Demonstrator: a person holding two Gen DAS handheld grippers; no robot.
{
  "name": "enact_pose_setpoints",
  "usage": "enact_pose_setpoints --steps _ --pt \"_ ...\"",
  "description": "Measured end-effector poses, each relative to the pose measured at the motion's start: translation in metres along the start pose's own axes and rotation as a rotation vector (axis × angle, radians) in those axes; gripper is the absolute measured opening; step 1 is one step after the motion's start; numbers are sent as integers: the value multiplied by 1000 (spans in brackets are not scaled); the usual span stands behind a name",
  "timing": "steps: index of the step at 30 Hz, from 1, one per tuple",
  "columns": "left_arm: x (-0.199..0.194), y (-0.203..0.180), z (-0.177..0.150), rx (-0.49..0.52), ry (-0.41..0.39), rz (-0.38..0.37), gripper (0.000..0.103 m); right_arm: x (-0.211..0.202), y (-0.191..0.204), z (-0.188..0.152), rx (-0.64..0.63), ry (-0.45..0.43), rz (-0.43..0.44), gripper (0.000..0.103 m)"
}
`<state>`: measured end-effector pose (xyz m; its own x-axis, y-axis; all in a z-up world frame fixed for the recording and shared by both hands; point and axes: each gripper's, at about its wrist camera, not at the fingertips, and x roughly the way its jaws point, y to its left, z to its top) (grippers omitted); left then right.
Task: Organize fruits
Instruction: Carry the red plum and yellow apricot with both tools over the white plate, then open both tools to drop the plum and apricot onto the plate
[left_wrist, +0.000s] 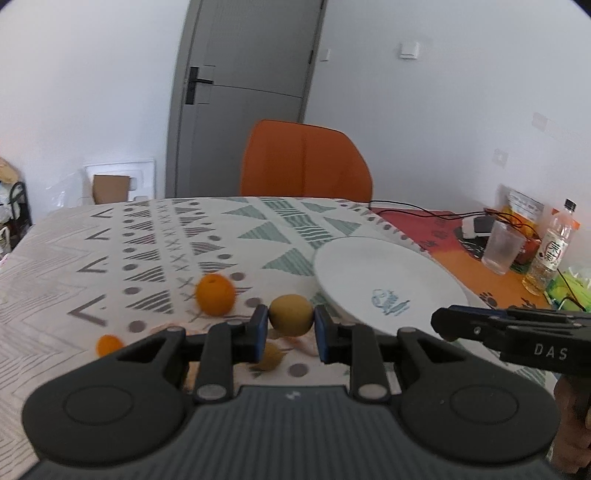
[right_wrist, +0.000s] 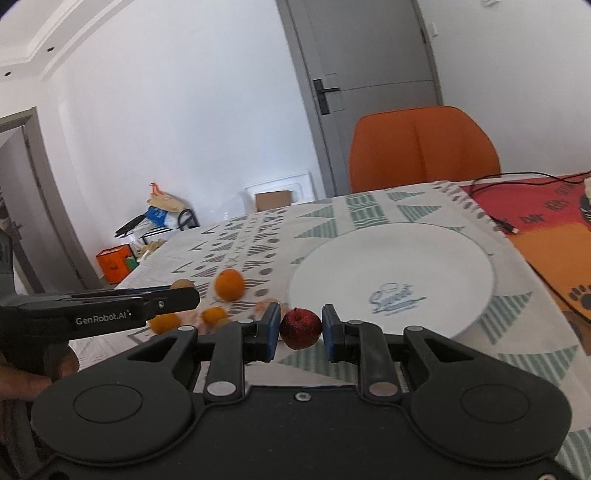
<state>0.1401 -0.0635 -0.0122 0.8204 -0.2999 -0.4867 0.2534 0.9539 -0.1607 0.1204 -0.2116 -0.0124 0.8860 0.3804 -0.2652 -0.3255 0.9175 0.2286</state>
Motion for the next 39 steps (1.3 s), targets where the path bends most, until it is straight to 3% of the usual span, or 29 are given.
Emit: enact_pose_setpoints --steps 26,28,39 --pt "72 -69 15 105 64 -120 25 14 -71 6 91 -20 -101 23" --pt "76 -72 15 111 72 -121 25 17 -73 5 93 -17 -96 29" --pt "85 -82 25 105 68 -115 26 3 -83 -1 114 -34 -112 34"
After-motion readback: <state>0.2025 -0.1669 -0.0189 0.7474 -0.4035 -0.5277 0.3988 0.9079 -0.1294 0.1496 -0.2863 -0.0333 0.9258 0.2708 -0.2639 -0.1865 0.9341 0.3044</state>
